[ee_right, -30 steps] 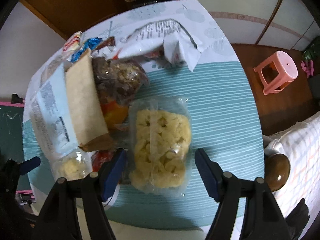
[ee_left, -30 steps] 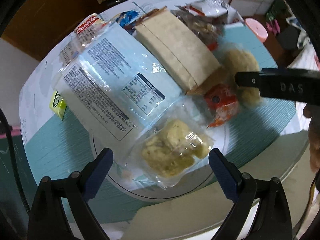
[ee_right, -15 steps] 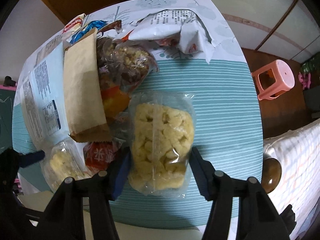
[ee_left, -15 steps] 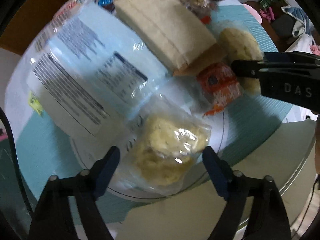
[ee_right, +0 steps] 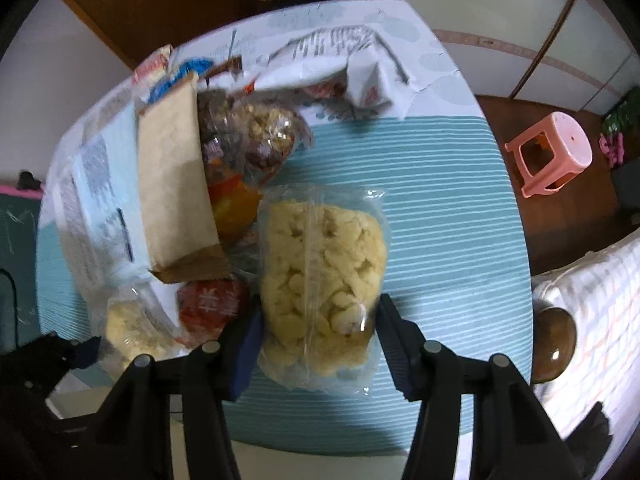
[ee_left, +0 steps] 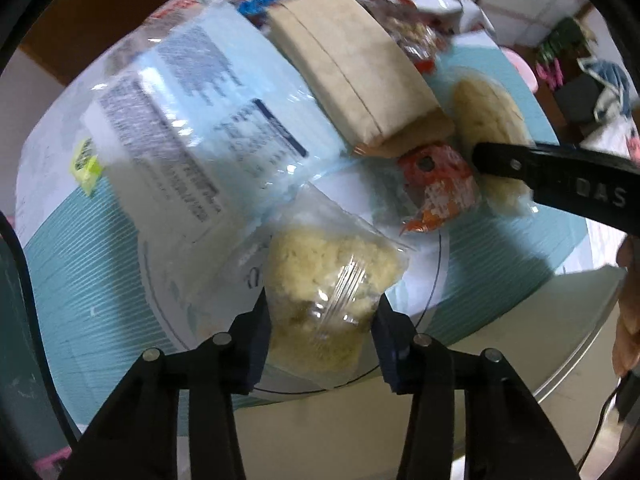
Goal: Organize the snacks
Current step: 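Grasp a puffed-snack bag with the left gripper while the right grasps another, then lower both snack bags into the white tray and open both grippers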
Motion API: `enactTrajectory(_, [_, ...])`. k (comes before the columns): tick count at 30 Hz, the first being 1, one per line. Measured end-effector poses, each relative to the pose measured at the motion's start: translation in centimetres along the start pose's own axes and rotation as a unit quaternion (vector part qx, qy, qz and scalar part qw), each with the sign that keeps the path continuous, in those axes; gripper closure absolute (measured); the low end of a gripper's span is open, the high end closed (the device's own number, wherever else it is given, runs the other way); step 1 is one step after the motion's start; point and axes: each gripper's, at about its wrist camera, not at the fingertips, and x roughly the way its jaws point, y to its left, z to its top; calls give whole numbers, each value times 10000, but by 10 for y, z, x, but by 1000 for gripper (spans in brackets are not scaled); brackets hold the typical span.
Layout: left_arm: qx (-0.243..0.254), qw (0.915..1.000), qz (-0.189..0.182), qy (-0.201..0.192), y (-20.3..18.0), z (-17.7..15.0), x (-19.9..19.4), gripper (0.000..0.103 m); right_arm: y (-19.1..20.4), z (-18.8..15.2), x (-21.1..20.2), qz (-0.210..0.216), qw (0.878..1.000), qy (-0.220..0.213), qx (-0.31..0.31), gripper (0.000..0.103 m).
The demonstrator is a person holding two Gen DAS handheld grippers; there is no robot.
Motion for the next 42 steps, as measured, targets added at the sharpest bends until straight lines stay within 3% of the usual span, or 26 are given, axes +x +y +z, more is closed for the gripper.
enactTrajectory(5, [-314, 9966, 235, -721, 11, -18, -39, 60, -8, -6, -35, 2, 9976, -696, 2, 49])
enactTrajectory(11, [-649, 9819, 119, -1778, 2, -53, -119, 60, -11, -31, -104, 150, 9845, -1745, -13, 49])
enactTrajectory(17, [-603, 9671, 68, -2469, -14, -92, -188, 59, -1, -81, -181, 473, 9678, -2458, -258, 49])
enactTrajectory(23, [-497, 9632, 94, -2640, -14, -147, -206, 59, 13, -141, -214, 428, 9581, -2770, -597, 48])
enactTrajectory(26, [-508, 9650, 248, -2563, -18, -169, -193, 59, 13, -166, -212, 358, 9582, -2750, -703, 48])
enactTrajectory(30, [-576, 9731, 321, -2207, -15, -184, -157, 59, 16, -190, -192, 187, 9686, -2334, -835, 48])
enactTrajectory(33, [-802, 9805, 87, -1794, -5, -188, -137, 59, 17, -205, -172, 204, 9765, -1957, -882, 48])
enactTrajectory(38, [-882, 9815, 96, -1698, -4, -194, -132, 58, 16, -214, -156, 66, 9831, -1647, -803, 48])
enactTrajectory(39, [-836, 9811, 152, -1741, -8, -195, -134, 56, 15, -214, -156, 77, 9832, -1645, -783, 48])
enactTrajectory(40, [-774, 9809, 197, -1772, -11, -195, -136, 46, 15, -215, -156, 71, 9832, -1658, -765, 48])
enactTrajectory(41, [-733, 9806, 237, -1801, -14, -196, -136, 27, 15, -216, -157, 48, 9830, -1676, -753, 48])
enactTrajectory(42, [-695, 9799, 292, -1848, -18, -197, -139, 17, 15, -216, -159, 13, 9826, -1708, -736, 47])
